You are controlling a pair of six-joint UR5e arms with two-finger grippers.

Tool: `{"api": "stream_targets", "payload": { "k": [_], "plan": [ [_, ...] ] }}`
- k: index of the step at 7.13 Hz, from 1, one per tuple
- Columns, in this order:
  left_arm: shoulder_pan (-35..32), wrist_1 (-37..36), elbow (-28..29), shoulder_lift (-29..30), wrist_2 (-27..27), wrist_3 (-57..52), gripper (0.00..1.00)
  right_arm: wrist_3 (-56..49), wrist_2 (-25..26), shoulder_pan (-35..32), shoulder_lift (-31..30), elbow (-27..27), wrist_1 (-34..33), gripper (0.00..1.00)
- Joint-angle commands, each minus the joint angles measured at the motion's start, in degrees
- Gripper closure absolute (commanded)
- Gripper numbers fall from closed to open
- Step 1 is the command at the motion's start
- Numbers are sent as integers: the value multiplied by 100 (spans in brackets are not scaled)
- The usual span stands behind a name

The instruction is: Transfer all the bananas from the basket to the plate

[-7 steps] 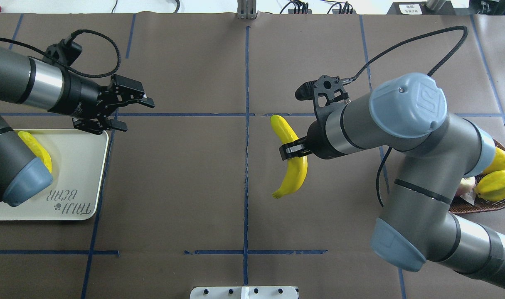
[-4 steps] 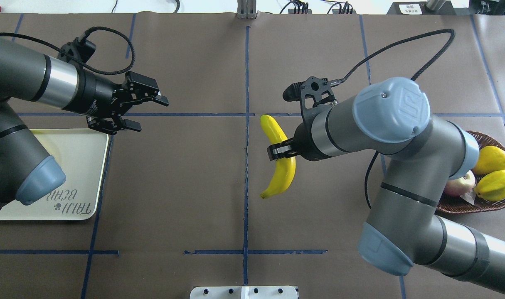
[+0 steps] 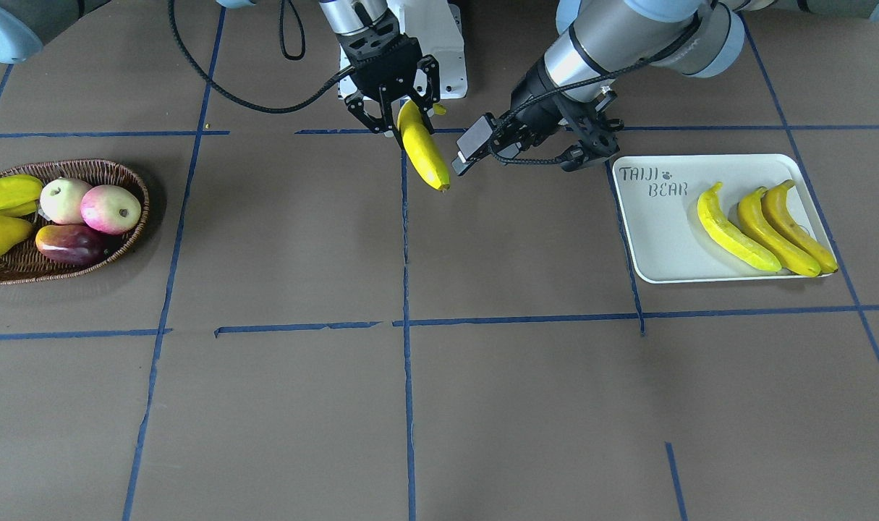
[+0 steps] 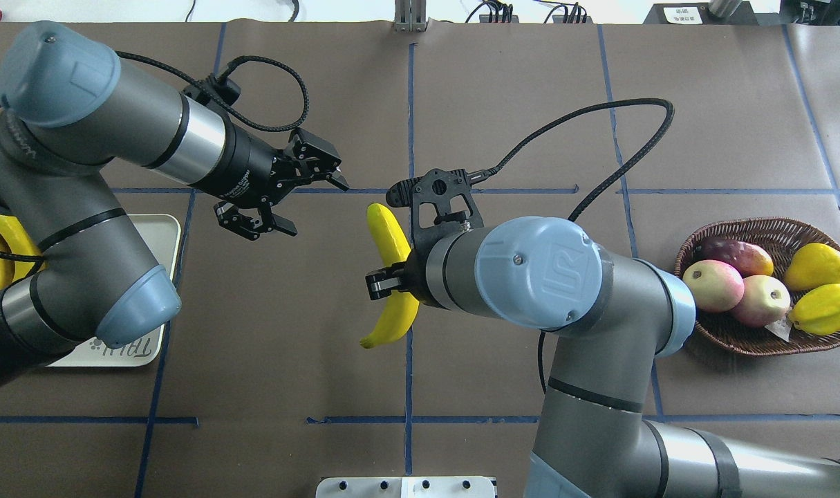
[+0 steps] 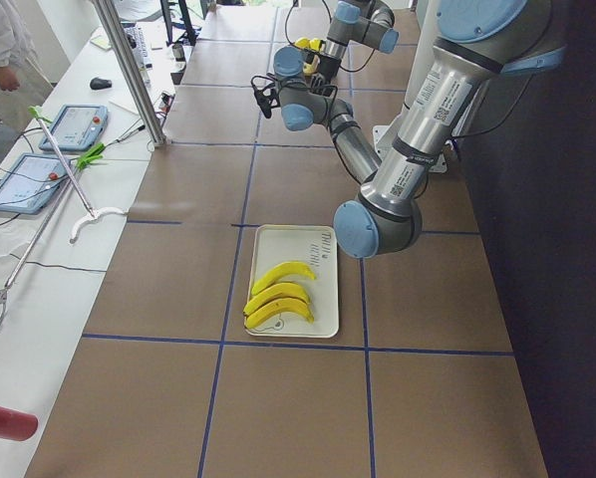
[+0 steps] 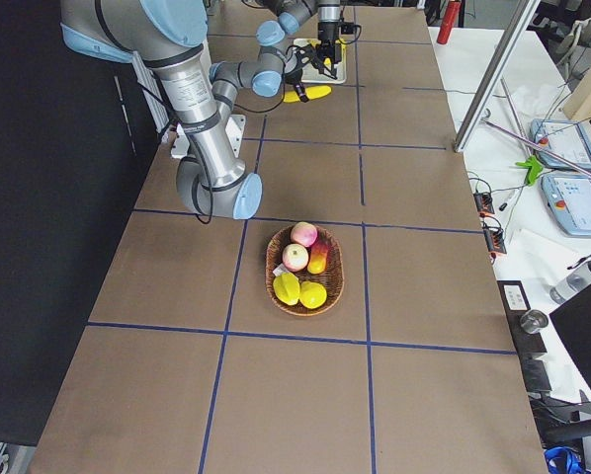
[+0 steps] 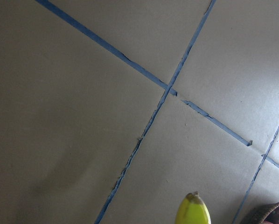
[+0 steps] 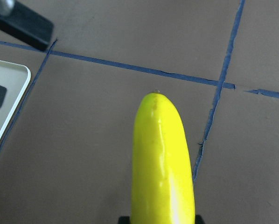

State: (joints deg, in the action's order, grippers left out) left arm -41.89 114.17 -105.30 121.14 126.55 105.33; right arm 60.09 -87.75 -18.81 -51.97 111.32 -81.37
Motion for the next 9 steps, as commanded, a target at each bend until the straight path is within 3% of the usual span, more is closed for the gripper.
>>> {"api": "stream_targets", "payload": {
  "k": [1,7,8,9],
  "plan": [
    [180,-9,115,119,-34,-3,1,3,171,132,388,-347,7,96],
    [410,-9,141,41,-140,-21,3,3,162,132,381,-330,51,95],
    [410,-9,141,32,-140,-4,11,-32,154,124,381,-330,51,93],
    [410,-9,106,23,-227,5,31,-33,153,132,381,-330,51,92]
  ]
}}
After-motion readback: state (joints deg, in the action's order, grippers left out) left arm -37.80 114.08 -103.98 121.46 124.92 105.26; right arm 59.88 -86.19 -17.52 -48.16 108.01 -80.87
